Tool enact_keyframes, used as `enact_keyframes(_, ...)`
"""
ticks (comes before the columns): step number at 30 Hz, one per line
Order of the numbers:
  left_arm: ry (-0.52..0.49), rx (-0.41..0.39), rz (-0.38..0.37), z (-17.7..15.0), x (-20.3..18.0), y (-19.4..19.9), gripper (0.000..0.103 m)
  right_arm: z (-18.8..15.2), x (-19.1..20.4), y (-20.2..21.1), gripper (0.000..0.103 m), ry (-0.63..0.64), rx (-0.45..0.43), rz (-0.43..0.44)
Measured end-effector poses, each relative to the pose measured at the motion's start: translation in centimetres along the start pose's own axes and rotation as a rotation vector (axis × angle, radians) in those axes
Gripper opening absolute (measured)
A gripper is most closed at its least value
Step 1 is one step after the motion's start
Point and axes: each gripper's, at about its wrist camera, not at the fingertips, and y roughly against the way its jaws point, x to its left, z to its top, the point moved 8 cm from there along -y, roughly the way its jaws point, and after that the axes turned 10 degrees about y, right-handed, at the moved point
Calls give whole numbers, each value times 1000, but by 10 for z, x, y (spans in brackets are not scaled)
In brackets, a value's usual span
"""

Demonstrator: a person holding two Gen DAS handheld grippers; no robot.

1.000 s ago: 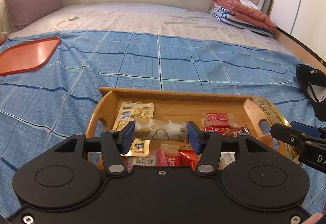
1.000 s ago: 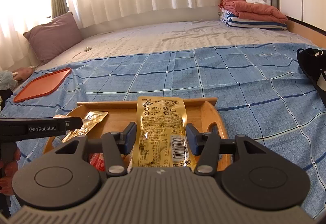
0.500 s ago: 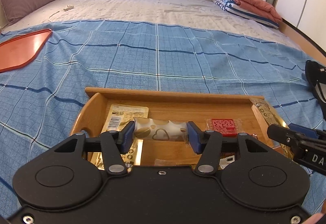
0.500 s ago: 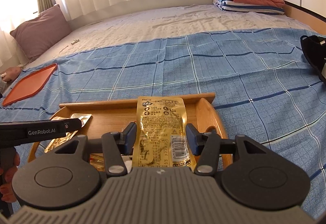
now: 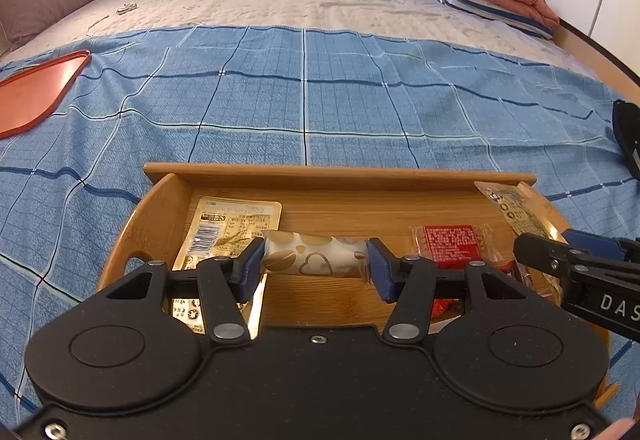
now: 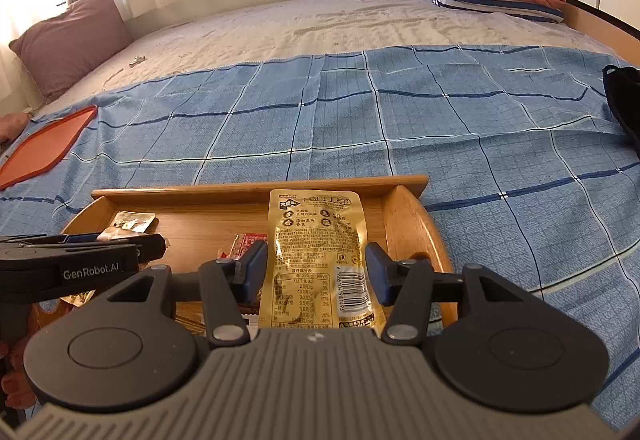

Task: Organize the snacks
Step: 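Carry the wafer roll and gold sachet over the wooden tray, then lower both snacks into the tray and open both tools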

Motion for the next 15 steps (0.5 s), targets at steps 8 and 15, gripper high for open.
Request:
enact_keyframes(8, -12, 3, 8, -3, 0, -9, 52, -2, 8, -13, 57, 23, 17, 5)
enact_keyframes(15, -33, -8, 14, -5, -1, -14, 52, -6, 13, -22, 57, 31, 33, 6)
